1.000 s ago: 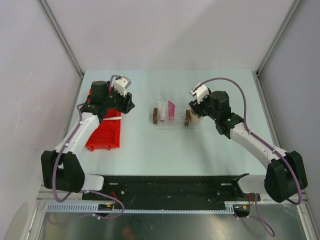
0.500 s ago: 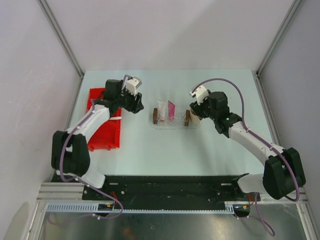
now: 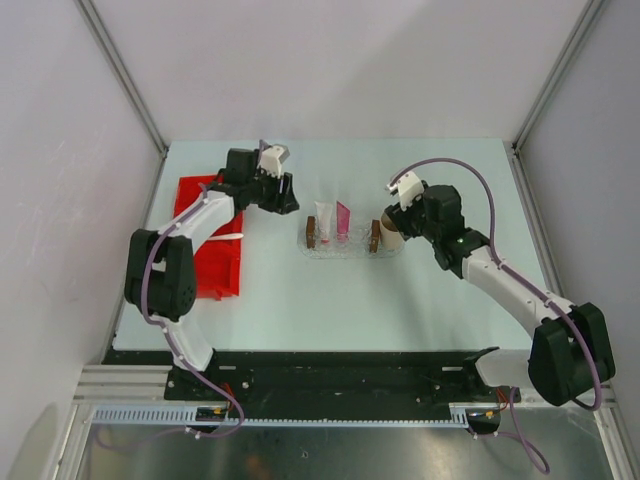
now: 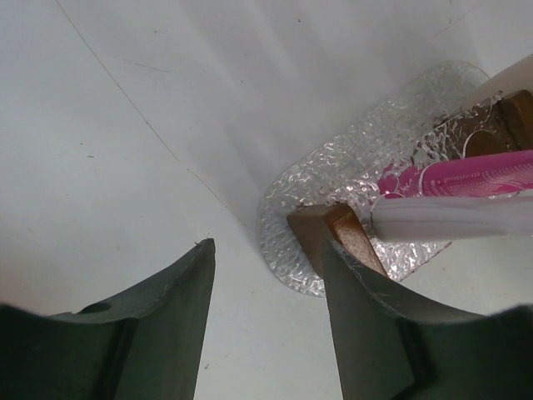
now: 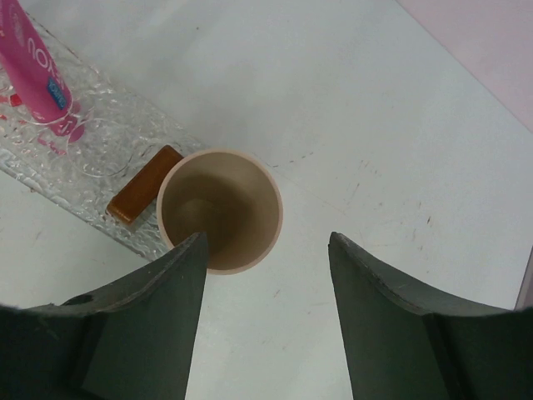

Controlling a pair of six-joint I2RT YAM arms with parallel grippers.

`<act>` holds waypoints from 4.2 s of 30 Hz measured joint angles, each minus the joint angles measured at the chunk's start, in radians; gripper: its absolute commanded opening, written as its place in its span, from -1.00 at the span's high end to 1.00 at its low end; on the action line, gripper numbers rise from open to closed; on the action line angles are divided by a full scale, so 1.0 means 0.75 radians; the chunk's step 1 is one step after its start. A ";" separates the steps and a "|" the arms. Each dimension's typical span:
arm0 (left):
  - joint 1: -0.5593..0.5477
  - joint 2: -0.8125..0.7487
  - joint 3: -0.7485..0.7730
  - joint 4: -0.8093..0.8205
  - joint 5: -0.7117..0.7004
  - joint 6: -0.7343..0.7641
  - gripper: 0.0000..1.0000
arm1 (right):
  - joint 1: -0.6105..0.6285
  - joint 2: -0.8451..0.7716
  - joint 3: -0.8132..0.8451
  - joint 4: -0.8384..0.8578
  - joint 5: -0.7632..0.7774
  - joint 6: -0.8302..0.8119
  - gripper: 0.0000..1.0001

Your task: Prepare toiletry sets of a toothbrush and toothpaste on the tray

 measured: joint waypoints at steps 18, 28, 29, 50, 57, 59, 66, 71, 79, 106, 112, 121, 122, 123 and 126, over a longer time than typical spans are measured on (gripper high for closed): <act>-0.101 0.163 0.120 0.002 -0.003 -0.091 -0.18 | -0.026 -0.026 -0.011 0.001 -0.006 0.031 -0.27; -0.135 0.189 0.121 0.001 -0.017 -0.092 -0.18 | -0.038 -0.036 -0.025 0.002 -0.011 0.032 -0.27; -0.137 0.189 0.121 0.001 -0.019 -0.092 -0.18 | -0.039 -0.036 -0.028 0.002 -0.012 0.033 -0.27; -0.146 0.196 0.120 0.000 -0.086 -0.087 -0.17 | -0.053 -0.037 -0.033 0.002 -0.031 0.054 -0.26; -0.146 0.196 0.120 0.000 -0.086 -0.087 -0.16 | -0.060 -0.037 -0.033 0.002 -0.032 0.055 -0.26; -0.146 0.196 0.119 0.001 -0.085 -0.087 -0.17 | -0.062 -0.037 -0.033 0.002 -0.032 0.055 -0.26; -0.149 0.196 0.111 0.001 -0.085 -0.087 -0.16 | -0.063 -0.037 -0.033 0.002 -0.032 0.055 -0.26; -0.149 0.196 0.105 0.011 -0.084 -0.087 -0.16 | -0.066 -0.037 -0.033 0.001 -0.032 0.055 -0.26; -0.151 0.196 0.091 0.035 -0.084 -0.086 -0.15 | -0.070 -0.037 -0.041 0.001 -0.033 0.055 -0.25; -0.141 0.165 0.033 0.071 -0.074 -0.086 -0.15 | -0.078 -0.037 -0.053 0.000 -0.068 0.055 -0.25; -0.137 0.155 0.022 0.070 -0.073 -0.085 -0.15 | -0.079 -0.037 -0.053 0.000 -0.073 0.055 -0.25; -0.134 0.148 0.012 0.071 -0.072 -0.084 -0.15 | -0.080 -0.037 -0.053 0.000 -0.076 0.056 -0.25; -0.133 0.147 0.011 0.070 -0.072 -0.084 -0.15 | -0.080 -0.037 -0.053 0.000 -0.076 0.056 -0.25; -0.132 0.146 0.010 0.071 -0.071 -0.084 -0.15 | -0.080 -0.037 -0.053 0.000 -0.076 0.056 -0.25; -0.130 0.144 0.007 0.071 -0.069 -0.084 -0.15 | -0.081 -0.037 -0.053 0.000 -0.076 0.056 -0.25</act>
